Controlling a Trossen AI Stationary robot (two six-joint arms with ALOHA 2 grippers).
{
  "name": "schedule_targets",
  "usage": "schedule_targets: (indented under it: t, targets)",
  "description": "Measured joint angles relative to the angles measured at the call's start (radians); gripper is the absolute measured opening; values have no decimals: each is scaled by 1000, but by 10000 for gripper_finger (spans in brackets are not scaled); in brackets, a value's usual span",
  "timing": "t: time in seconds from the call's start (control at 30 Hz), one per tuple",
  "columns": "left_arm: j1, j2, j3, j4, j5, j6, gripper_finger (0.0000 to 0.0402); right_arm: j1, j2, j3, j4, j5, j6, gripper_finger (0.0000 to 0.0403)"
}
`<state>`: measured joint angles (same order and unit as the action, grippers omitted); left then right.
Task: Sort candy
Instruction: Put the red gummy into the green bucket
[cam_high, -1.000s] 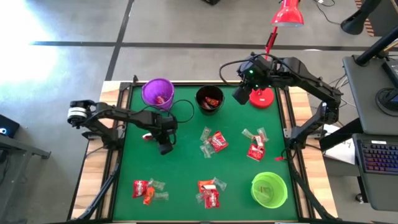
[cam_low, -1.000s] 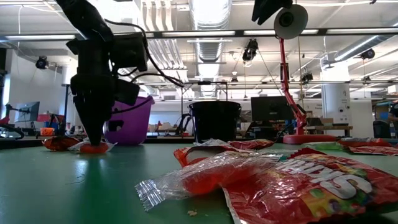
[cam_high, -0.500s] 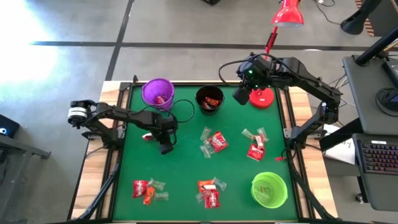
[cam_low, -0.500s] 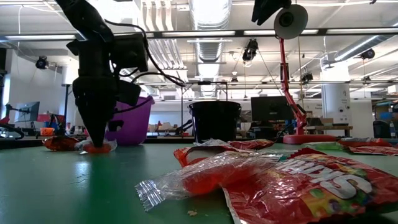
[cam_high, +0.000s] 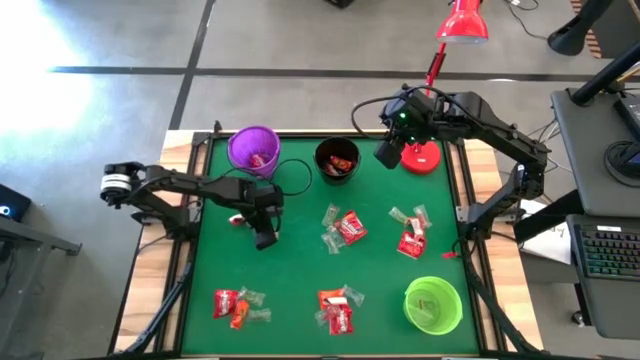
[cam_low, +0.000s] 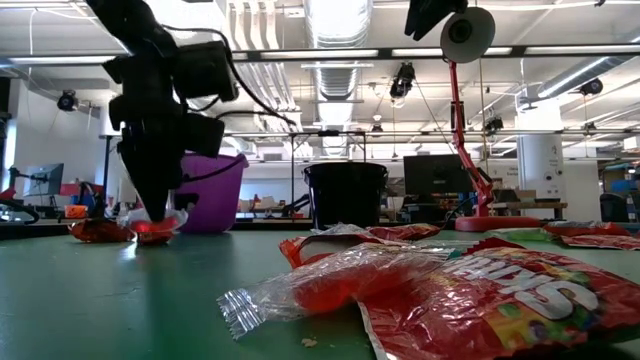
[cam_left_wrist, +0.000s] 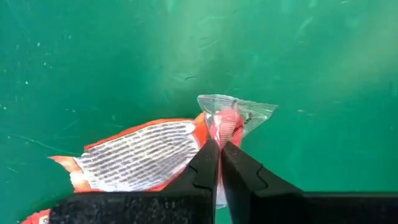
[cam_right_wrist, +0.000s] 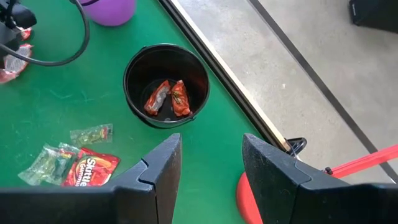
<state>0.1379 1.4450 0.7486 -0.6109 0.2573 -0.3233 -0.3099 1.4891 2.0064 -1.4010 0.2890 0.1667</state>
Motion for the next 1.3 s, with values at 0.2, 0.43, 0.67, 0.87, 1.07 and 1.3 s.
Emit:
schedule_targets:
  t: [0.2, 0.43, 0.67, 0.87, 1.07, 1.3]
  targets:
    - [0, -33, 0, 0, 2, 18, 0, 0, 0, -2, 0, 0, 1, 162]
    - [-5, -84, 55, 7, -4, 31, 0, 0, 0, -22, 1, -8, 35, 162]
    - [-4, -91, 250, 68, -10, 125, 0, 0, 1, -33, 7, -169, 14, 162]
    - [-2, -60, 437, 68, -117, 250, 0, 0, 4, -33, 11, -193, 5, 162]
    - [36, -22, 557, 68, -185, 317, 0, 0, 4, -33, 69, -249, 60, 157]
    - [107, 2, 569, 116, -215, 337, 0, 41, 20, -49, 227, -376, 35, 145]
